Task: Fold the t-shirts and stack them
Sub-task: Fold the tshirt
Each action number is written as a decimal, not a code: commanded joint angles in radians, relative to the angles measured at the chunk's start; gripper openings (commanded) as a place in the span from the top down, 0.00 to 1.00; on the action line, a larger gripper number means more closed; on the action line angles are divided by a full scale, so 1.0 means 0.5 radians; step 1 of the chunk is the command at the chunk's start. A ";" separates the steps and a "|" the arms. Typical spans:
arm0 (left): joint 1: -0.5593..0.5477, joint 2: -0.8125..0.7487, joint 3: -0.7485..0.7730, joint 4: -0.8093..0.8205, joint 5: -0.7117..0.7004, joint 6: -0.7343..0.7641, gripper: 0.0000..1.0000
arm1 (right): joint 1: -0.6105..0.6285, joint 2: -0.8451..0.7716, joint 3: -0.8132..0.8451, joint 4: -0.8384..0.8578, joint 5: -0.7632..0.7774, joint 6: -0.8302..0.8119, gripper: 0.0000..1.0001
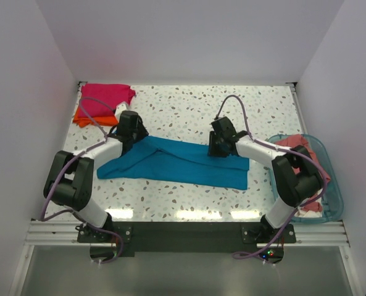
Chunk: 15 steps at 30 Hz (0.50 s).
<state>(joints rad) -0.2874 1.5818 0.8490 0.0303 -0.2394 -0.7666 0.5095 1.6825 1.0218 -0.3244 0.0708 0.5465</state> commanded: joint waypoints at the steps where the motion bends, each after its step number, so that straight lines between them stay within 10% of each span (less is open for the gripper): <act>1: 0.017 0.107 0.161 0.120 0.015 0.082 0.52 | 0.015 0.001 -0.040 0.121 0.082 0.024 0.67; 15: 0.010 0.131 0.033 0.105 0.227 0.128 0.89 | 0.018 0.001 -0.089 0.179 0.046 0.039 0.68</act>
<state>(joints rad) -0.2836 1.6901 0.8970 0.0399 -0.1593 -0.7204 0.5106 1.6825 0.9802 -0.2951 0.0864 0.5552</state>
